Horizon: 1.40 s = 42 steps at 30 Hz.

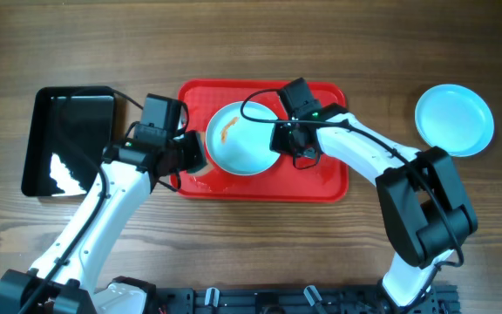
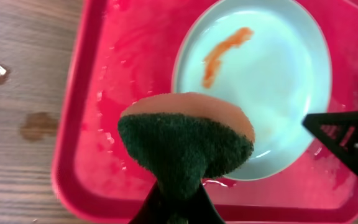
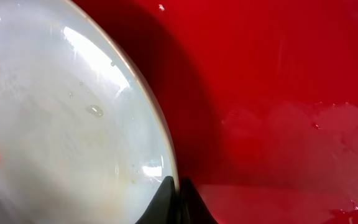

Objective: Clean dirty plates on tray and stack at the side
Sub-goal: 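Lower the sponge onto the last plate while right gripper holds rim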

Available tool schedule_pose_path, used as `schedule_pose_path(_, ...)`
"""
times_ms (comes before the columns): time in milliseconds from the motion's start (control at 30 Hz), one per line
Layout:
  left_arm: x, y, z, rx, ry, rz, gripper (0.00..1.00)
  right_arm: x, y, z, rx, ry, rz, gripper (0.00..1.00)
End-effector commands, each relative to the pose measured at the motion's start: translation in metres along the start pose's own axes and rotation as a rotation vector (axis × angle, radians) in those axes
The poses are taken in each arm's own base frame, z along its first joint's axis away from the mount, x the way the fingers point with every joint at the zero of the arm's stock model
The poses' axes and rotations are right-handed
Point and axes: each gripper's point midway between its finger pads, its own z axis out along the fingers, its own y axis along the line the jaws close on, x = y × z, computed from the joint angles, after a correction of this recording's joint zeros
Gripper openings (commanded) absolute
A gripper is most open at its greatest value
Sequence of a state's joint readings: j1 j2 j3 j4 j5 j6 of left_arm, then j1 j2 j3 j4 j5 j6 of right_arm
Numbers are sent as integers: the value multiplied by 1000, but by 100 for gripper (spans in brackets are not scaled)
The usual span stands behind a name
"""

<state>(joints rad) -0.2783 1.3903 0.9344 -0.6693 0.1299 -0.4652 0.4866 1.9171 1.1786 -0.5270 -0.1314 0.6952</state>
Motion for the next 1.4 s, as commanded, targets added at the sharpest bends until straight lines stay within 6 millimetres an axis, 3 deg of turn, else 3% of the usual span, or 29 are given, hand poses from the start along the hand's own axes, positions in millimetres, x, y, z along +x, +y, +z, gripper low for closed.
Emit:
schedule_pose_path(0,8,-23,6,57,2,69,4,7,-5,10,48,2,-72,4)
schedule_pose_path(200,15,-40,22,80,4,126,5,7,-2,11,42,-1,-122,4)
schedule_pose_path(500,17,-33,48,42,33,141,4,5,2,11,21,-7,-311,4)
schedule_pose_path(833,2,-18,49,-56,-39,207,4,-2,11,11,-1,-43,-563,4)
schedule_pose_path(1000,-5,-22,49,-41,-67,235,4,-4,21,10,-44,-61,-696,4)
schedule_pose_path(1367,3,-33,50,26,-31,175,4,2,30,10,-108,-31,-485,4)
